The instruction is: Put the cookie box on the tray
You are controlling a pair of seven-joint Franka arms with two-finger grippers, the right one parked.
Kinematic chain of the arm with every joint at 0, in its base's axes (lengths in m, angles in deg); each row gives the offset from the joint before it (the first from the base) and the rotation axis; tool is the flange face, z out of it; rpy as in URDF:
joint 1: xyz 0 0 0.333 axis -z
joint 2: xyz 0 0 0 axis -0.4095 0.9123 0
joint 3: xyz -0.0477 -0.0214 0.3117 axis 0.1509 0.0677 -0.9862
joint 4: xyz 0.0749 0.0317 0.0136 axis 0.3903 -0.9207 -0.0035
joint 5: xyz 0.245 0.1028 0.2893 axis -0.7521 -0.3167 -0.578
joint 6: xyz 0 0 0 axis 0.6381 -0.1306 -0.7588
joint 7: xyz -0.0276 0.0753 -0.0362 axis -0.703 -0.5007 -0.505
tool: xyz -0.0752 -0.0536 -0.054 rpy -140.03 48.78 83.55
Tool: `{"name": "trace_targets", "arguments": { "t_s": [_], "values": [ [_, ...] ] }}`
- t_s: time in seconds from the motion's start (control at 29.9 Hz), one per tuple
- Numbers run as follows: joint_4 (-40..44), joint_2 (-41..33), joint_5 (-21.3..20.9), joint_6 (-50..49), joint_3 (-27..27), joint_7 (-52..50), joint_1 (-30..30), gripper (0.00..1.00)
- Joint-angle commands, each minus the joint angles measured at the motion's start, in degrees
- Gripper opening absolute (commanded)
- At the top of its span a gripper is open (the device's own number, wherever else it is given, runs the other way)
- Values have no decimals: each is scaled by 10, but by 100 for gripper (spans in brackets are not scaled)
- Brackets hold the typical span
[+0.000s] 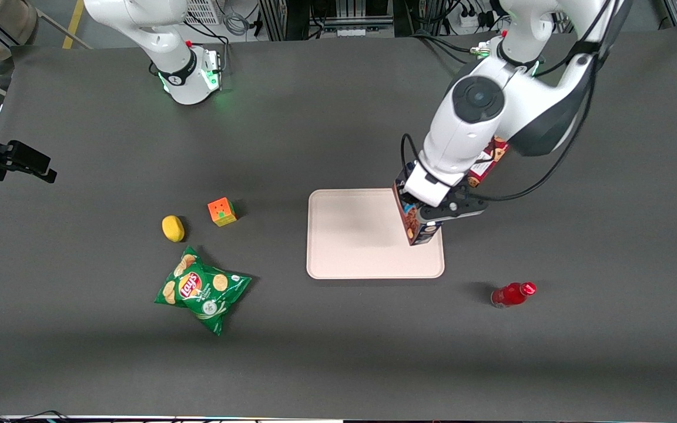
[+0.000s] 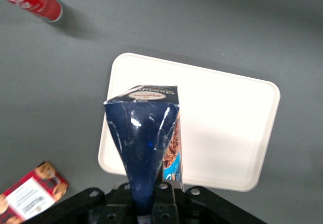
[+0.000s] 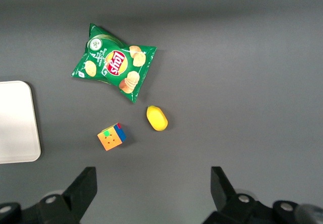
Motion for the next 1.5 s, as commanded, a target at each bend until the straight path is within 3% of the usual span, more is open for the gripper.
{"name": "trace_targets", "arguments": {
  "t_s": [0.0,0.23,0.53,0.94,1.27,1.34,1.47],
  "values": [
    [-26,2,-49,30,1,-20,4,0],
    [-26,44,-121,31,1,-63,5,0],
    [-35,89,-161,69,1,-117,16,0],
    [-36,139,-252,97,-4,-147,15,0],
    [-35,146,-265,97,-5,-149,14,1],
    [-35,147,-265,97,-5,-149,14,11],
    [-33,151,-265,97,-5,-146,13,75]
  ]
}}
